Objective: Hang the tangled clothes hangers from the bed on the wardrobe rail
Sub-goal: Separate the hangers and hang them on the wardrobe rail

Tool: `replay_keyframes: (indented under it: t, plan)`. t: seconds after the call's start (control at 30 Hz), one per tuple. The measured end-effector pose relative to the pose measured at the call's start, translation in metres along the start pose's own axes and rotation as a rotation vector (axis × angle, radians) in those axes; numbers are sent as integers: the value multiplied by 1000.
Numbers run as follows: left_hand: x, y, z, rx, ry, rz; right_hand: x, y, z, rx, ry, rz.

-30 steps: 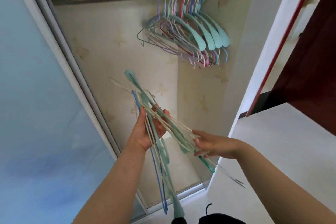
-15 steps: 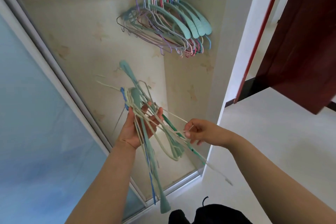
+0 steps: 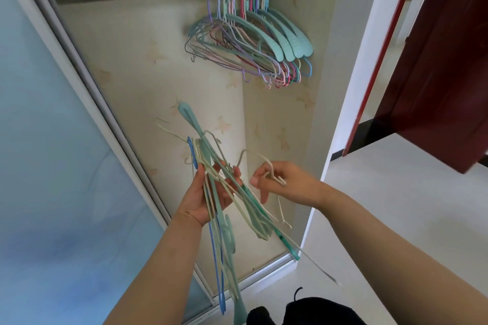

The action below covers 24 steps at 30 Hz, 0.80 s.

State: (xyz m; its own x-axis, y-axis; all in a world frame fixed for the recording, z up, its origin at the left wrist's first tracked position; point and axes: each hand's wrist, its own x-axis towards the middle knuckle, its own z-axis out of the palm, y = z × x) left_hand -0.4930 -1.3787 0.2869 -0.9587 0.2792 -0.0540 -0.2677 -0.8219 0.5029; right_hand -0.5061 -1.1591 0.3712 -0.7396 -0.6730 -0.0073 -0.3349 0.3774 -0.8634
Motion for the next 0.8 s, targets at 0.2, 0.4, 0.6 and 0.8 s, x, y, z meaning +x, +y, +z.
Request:
replay_keyframes:
  t: [0.2,0.4,0.6,0.8]
  plan:
    - [-4,-2,3,1,45,-82,8,-28,-23,-49,56,-77]
    - [-7,6,-4,8,109,-102,16,-25,-68,-59,393,-101]
    - [-4,12,1,-1,107,-83,19,-23,-66,37,329,-143]
    - [-4,17,0,-19,124,-115,17,-50,-83,-306,-74,296]
